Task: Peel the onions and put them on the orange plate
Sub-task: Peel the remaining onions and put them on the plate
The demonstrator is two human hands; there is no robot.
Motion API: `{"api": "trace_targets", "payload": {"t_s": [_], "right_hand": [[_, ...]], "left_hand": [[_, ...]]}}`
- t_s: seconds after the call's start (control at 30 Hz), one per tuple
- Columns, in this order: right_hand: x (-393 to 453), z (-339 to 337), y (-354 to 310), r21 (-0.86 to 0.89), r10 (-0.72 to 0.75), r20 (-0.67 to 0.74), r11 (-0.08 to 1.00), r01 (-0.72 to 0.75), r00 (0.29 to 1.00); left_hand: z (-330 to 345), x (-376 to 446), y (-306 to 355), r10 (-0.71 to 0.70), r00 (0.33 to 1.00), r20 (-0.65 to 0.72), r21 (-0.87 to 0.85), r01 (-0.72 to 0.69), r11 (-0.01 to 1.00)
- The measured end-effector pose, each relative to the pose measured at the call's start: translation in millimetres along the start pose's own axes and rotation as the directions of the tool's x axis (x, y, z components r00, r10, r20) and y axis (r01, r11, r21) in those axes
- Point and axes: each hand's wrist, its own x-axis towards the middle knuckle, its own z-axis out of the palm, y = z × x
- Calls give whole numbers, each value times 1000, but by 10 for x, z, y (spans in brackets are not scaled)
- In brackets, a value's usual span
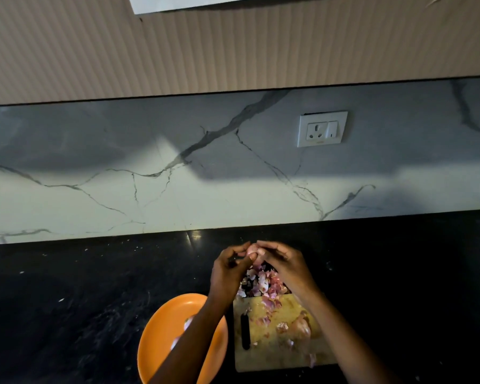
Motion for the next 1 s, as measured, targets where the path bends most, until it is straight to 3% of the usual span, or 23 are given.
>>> {"api": "trace_targets", "payload": {"t_s": [0.17, 0.3, 0.6, 0.87, 1.0], "right_hand": [[-12, 5, 32, 79, 11, -52, 997, -7, 999], [-30, 51, 38, 171, 19, -202, 985, 16, 979], [12, 50, 38, -40, -77, -336, 997, 68, 939], [26, 37, -5, -163, -123, -319, 984, 74, 940], [-9, 24, 0, -173, -124, -211, 981, 87, 970]], "left_hand": [[95, -61, 81, -67, 997, -46, -161, 58, 985], [159, -70, 110, -85, 994, -70, -146, 74, 986], [215, -69, 232, -78, 997, 27, -138, 81, 987], [175, -56, 232, -135, 985, 104, -252, 157, 955], [200, -48, 215, -230, 972, 56, -334, 235, 913]]}}
